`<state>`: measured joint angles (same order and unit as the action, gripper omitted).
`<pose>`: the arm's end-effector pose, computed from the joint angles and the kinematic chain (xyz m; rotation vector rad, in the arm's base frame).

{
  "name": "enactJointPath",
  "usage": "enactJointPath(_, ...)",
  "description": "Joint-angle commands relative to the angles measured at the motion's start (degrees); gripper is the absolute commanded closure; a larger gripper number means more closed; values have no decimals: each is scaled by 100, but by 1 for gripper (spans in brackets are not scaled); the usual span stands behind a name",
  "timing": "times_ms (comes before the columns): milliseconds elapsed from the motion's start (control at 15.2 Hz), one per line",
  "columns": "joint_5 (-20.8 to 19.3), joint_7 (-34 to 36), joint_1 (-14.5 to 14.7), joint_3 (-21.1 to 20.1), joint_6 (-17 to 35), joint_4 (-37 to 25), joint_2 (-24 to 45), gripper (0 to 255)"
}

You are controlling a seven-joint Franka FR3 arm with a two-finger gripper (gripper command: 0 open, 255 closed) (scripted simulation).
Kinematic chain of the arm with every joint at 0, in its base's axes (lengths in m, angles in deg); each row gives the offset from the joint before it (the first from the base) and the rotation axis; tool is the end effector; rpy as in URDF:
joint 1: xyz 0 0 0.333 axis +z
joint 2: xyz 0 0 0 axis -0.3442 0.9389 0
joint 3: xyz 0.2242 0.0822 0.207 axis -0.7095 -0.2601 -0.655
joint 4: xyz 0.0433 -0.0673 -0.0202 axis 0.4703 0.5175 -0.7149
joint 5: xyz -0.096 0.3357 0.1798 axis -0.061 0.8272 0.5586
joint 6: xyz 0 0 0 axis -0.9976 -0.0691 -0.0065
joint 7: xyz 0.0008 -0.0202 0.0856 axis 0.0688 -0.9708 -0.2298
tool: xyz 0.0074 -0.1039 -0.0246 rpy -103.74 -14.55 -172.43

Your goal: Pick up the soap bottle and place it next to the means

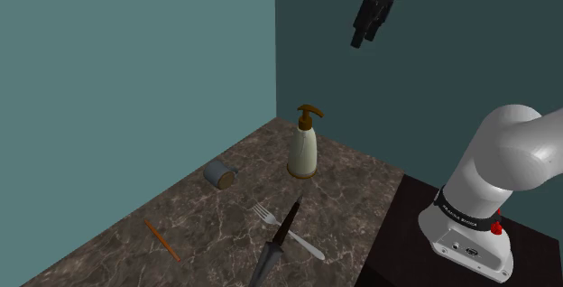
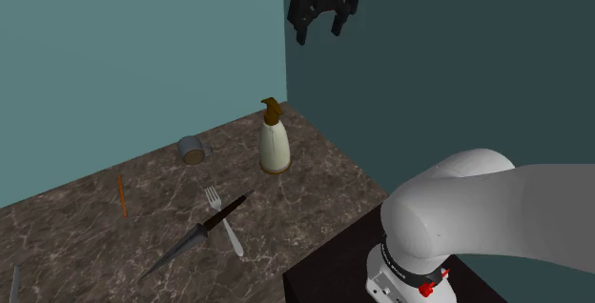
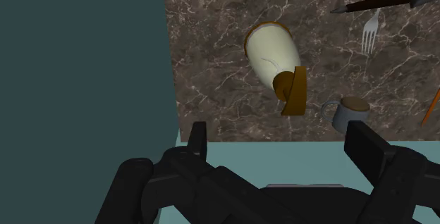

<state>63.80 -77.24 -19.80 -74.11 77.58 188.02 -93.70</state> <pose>0.3218 0.0315 0.6391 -3.0910 -0.1392 -0.3328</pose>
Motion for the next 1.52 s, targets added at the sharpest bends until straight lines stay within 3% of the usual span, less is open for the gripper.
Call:
enactJointPath(0, 0, 0, 0, 0, 0, 0, 0, 0)
enactJointPath(990, 183, 797, 175, -986, 2318, 1140, 1663, 0)
enactJointPath(1452, 171, 846, 164, -1072, 2911, 1428, 1986, 0)
